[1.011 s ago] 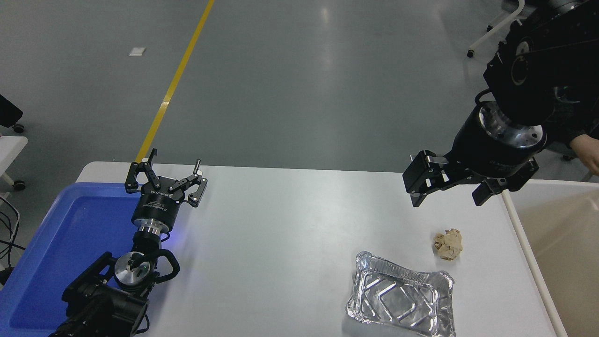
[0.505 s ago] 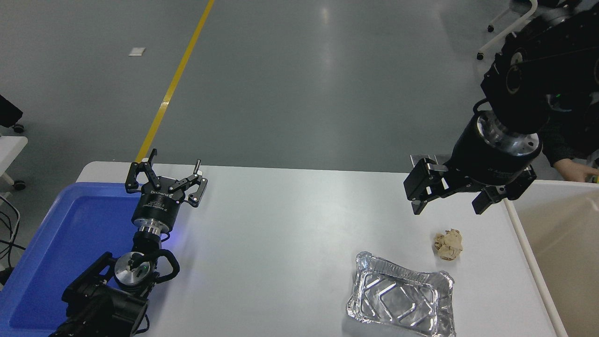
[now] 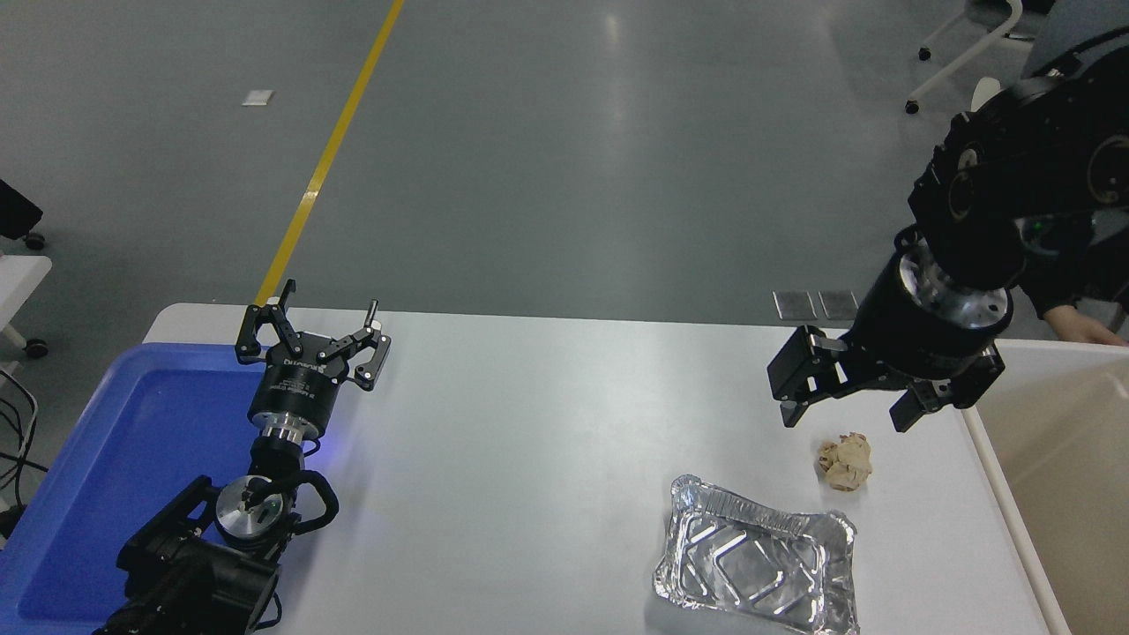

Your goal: Pick up foil plate and place in dustbin

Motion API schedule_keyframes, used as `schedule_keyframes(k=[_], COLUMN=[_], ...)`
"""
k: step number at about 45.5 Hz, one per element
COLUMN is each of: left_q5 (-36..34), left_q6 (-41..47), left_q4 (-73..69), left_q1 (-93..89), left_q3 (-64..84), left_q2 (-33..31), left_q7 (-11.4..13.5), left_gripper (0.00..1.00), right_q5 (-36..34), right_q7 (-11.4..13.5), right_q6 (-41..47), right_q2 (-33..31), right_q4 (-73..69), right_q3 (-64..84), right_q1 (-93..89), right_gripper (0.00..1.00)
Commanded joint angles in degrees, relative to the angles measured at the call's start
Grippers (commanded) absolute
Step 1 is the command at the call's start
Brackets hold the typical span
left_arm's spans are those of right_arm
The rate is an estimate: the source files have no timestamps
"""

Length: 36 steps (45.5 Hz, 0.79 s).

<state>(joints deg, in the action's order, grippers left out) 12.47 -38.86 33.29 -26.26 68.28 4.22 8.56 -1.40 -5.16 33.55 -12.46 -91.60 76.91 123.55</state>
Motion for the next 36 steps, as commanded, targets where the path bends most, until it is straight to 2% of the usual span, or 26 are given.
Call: schedule_keyframes(k=[1,6,9,16,26,36], left_q5=[0.01,0.01,-0.08,0.01,-0.08,-0.08], left_q6=[0.01,0.01,0.01,0.01,0.01,0.01], left_q4=[0.02,0.02,0.02,0.02,0.02,0.02], left_q1=[-0.02,-0.02,-0.02,0.07,0.07,0.07], left_q3=[0.01,0.01,0.01,0.01,0.01,-0.08], left_q2=[0.0,0.0,0.0,0.0,0.0,0.0], left_q7=[-0.03,-0.03,-0.03,-0.03,-0.03,-0.03], left_gripper=[0.99,0.99,0.99,0.99,0.99,0.99], right_q5=[7.1,11.5,14.66,21.17,25.04,25.3], right_q7=[-0.03,-0.03,-0.03,-0.03,-0.03,-0.03], right_q6=[-10.42,-21.32,-24.58,-26.34,-26.96,-28.19], right_q2=[-10.12,-14.52,-16.01,-19.79,-20.67,-20.5], right_q4=[1.5,3.87,5.37,8.53,13.64,13.81], right_q3=[-4.91,-8.78,-10.72,-15.37,-19.6,-20.04], right_q1=[-14.28,-25.18,-30.98,-40.39,-48.14,-48.66], right_gripper=[1.0,1.0,1.0,1.0,1.0,1.0])
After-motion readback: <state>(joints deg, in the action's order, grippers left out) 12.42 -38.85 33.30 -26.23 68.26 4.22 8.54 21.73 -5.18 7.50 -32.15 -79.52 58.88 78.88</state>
